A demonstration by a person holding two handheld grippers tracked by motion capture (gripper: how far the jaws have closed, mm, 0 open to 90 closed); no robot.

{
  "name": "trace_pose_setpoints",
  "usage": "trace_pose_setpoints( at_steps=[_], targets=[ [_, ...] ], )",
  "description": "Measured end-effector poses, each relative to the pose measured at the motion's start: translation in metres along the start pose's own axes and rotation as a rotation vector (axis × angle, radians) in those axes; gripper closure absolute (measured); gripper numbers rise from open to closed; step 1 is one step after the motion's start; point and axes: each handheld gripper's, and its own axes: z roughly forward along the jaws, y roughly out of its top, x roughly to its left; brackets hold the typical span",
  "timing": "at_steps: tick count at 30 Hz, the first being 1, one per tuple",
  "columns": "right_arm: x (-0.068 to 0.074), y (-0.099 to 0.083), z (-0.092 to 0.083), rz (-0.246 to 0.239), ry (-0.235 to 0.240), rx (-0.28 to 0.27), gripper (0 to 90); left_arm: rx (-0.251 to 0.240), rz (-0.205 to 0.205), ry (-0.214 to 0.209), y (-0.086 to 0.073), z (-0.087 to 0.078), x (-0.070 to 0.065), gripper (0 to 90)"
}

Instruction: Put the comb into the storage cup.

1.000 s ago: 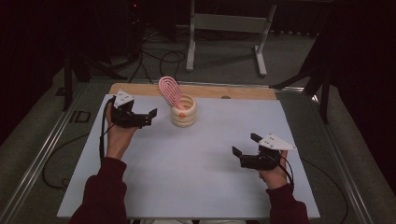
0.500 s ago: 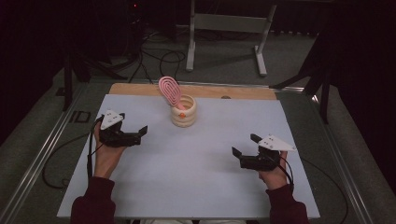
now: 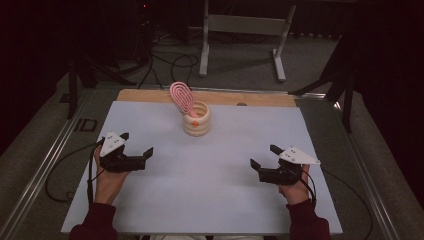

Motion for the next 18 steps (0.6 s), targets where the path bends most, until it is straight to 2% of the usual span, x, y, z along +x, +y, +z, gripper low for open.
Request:
trace_pose_setpoints(
  at_steps=[9, 18],
  targets=[
    [0.0, -0.005, -0.005, 0.001, 0.007, -0.029, 9.3, -0.016, -0.03, -0.004, -0.018, -0.006, -0.003, 0.0],
    [0.0, -0.01, -0.007, -0.004, 0.002, -0.061, 9.3, -0.057, -0.028, 0.008, -0.026, -0.016, -0.003, 0.0]
  ],
)
